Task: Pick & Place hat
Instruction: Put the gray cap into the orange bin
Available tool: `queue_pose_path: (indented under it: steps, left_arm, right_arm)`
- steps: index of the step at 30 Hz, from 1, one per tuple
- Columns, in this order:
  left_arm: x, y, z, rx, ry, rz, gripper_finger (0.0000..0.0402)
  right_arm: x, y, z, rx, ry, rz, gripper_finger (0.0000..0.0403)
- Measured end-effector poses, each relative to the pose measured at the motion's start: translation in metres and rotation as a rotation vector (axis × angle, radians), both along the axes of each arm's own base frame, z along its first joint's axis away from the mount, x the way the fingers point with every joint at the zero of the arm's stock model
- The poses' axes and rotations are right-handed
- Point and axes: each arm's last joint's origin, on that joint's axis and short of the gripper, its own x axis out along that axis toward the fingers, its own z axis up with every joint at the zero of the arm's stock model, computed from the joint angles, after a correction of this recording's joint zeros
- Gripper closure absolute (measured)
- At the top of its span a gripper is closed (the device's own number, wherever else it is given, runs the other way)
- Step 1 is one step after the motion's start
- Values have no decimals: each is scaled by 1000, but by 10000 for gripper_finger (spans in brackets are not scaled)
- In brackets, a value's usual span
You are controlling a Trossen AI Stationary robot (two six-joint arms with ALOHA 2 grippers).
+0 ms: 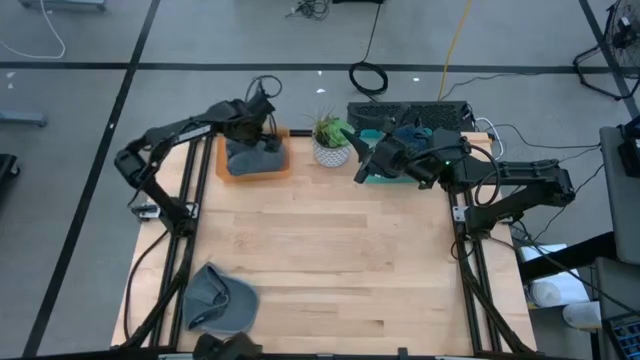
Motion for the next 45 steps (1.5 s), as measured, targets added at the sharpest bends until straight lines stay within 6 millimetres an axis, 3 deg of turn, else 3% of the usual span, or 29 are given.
queue_pose_path:
  steps: [7, 13, 20, 30, 38, 45]
  left_arm:
    - [-16, -15, 36, 32, -118, -18, 37]
    - [-26, -27, 62, 77, -221, -48, 6]
    - [-31, -33, 71, 112, -232, -122, 20]
    - [-38, -43, 85, 124, -305, -239, 5]
    - [-47, -56, 104, 165, -412, -325, 2]
    - [-57, -74, 135, 284, -604, -442, 2]
  right_arm:
    - [0, 0, 0, 34, -17, 8, 245]
    - [0, 0, -1, 119, -57, 34, 230]
    - [1, -2, -13, 298, -12, 49, 169]
    - [-5, -8, -23, 565, -20, 47, 84]
    - [-11, -19, -19, 769, -88, 191, 52]
    - [-18, -26, -26, 856, 3, 220, 48]
